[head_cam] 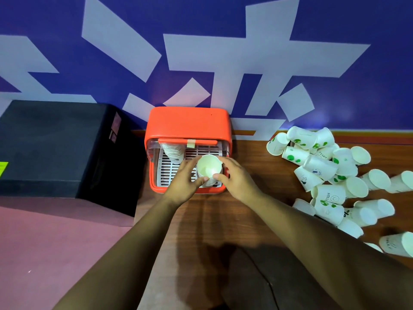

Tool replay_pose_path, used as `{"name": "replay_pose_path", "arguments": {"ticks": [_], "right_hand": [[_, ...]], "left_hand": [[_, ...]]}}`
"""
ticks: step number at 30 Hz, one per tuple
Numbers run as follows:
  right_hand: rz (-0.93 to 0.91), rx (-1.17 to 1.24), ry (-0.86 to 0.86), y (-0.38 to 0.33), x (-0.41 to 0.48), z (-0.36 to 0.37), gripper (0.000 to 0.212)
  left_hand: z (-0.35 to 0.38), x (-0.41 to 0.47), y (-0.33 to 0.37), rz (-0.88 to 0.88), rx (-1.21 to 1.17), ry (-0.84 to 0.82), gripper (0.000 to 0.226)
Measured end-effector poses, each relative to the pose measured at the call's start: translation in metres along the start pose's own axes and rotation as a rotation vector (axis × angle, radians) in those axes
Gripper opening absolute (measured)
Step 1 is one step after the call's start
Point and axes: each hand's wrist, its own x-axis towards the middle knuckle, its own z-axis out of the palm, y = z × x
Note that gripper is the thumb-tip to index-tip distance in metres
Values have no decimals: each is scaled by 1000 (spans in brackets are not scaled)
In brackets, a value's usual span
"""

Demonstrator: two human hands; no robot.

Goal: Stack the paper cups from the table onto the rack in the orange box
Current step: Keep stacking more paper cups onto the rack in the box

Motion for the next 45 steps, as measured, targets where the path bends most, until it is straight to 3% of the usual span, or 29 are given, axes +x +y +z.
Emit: {"name": "replay_pose_path", "arguments": {"ticks": [9,13,17,20,22,27,30,33,34,37,39,41,45], "right_hand": [[72,6,4,22,-3,-6,53],[125,-90,54,50,-28,-45,41],[193,-184,47,93,-75,-86,32],[250,-206,24,121,-117,-100,29],[272,-225,18,138,-142,-104,32],[356,-284,117,171,-163,-124,47],[392,-246,126,185,-156,-131,47],[426,-216,90,196,-149,-126,47],[435,-197,78,199,-147,-123,47],[457,-78,103,207,-142,-119,45],[500,37,112,214,-138,-120,37],[578,235,117,220,-139,-123,27],[676,706,119,223,-146,-135,31]], "left_hand": [[6,-4,-7,-145,-13,48,84],[18,-30,-5,-231,-58,167,39],[53,-59,0,-274,-31,-14,12],[98,-70,13,-279,10,-196,17],[132,-71,22,-272,6,-273,4],[212,-47,42,-310,17,-361,32],[252,-24,72,-396,-81,-324,35],[284,-2,82,-417,-95,-371,67],[291,2,84,-421,-91,-394,73],[302,1,94,-480,-198,-383,44],[311,2,87,-539,-274,-322,36],[315,-1,81,-591,-351,-291,33],[321,-2,75,-649,-428,-233,35]]}}
